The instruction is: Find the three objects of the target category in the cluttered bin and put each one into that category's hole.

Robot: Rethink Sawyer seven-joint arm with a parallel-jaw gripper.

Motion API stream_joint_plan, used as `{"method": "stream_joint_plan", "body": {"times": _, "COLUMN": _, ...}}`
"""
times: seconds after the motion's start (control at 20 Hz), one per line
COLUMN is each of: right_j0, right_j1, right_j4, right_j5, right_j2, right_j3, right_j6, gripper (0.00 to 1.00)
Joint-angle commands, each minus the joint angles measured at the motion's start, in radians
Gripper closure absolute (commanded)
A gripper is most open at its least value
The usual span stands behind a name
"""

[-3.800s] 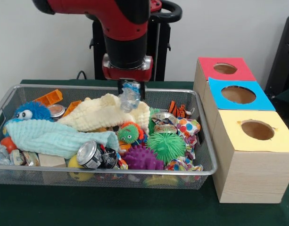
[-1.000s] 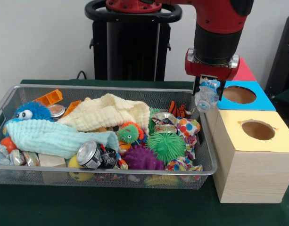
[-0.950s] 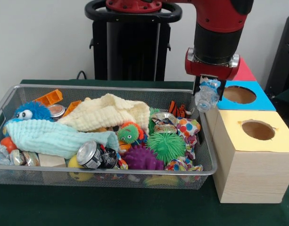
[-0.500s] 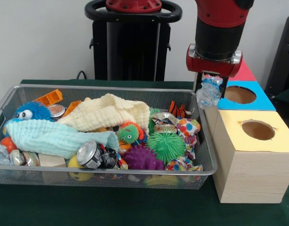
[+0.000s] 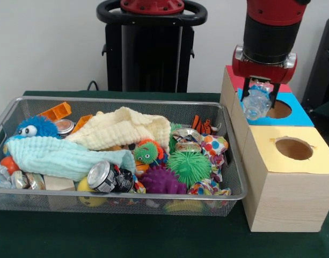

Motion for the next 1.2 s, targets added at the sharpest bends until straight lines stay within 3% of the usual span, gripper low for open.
{"method": "stream_joint_plan", "body": {"times": 0.05, "right_j0": 0.042, "right_j1": 0.038, "right_j4": 0.059, "right_j5": 0.069, "right_j2": 0.004, "right_j3": -0.034, "right_j6": 0.317, "gripper": 1.00}}
{"method": "stream_joint_plan", "body": {"times": 0.3, "right_j0": 0.041, "right_j1": 0.043, "right_j4": 0.055, "right_j5": 0.057, "right_j2": 0.016, "right_j3": -0.028, "right_j6": 0.287, "gripper": 1.00}}
{"method": "stream_joint_plan", "body": {"times": 0.65, "right_j0": -0.022, "right_j1": 0.028, "right_j4": 0.050, "right_j5": 0.006, "right_j2": 0.067, "right_j3": 0.040, "right_j6": 0.165, "gripper": 1.00}}
{"method": "stream_joint_plan", "body": {"times": 1.2, "right_j0": -0.104, "right_j1": 0.014, "right_j4": 0.036, "right_j5": -0.086, "right_j2": 0.131, "right_j3": 0.129, "right_j6": 0.062, "gripper": 1.00}}
